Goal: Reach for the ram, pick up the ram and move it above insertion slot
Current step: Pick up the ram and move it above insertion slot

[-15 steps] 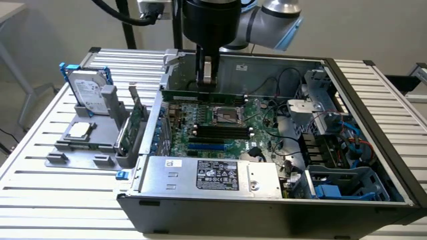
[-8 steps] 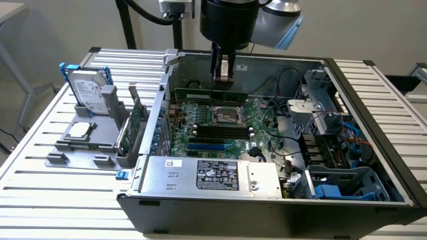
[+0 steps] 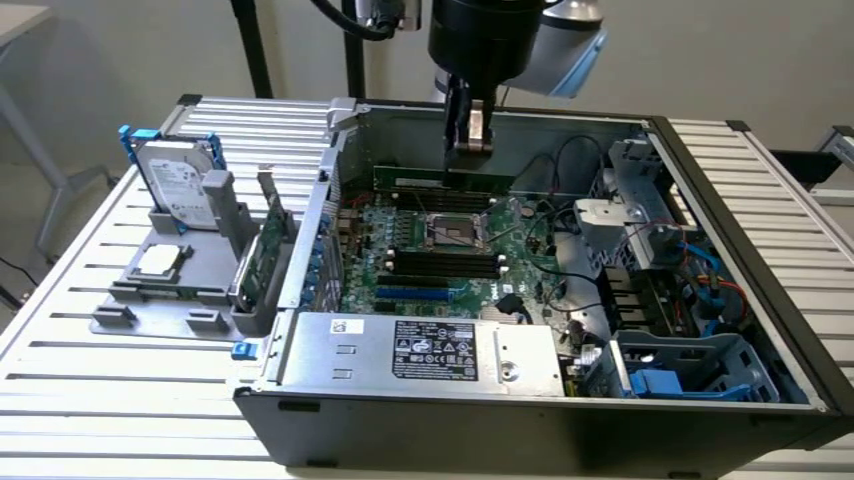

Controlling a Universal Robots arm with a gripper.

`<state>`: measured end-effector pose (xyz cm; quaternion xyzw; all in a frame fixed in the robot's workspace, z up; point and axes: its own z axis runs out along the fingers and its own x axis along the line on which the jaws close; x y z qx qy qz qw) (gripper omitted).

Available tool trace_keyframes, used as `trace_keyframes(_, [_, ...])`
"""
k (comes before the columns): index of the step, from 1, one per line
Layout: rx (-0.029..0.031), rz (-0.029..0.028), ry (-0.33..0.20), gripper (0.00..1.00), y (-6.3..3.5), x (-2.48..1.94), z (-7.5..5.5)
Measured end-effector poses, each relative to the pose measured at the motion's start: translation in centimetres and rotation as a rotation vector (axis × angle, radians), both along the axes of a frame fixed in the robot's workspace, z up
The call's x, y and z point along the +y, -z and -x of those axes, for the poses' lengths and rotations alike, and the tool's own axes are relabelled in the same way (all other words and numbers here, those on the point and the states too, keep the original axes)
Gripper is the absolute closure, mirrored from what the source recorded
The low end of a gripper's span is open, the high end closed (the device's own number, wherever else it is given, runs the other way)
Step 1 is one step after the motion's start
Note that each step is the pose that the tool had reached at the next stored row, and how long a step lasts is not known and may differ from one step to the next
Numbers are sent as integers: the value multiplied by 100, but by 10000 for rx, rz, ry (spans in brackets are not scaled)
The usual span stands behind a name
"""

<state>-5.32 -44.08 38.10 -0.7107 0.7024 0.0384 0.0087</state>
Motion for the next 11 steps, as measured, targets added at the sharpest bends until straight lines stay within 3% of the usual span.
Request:
trace_keyframes(5, [-4,-1,0,87,5,43,-43])
trace_keyframes(11, [-5,0,0,87,5,45,-51])
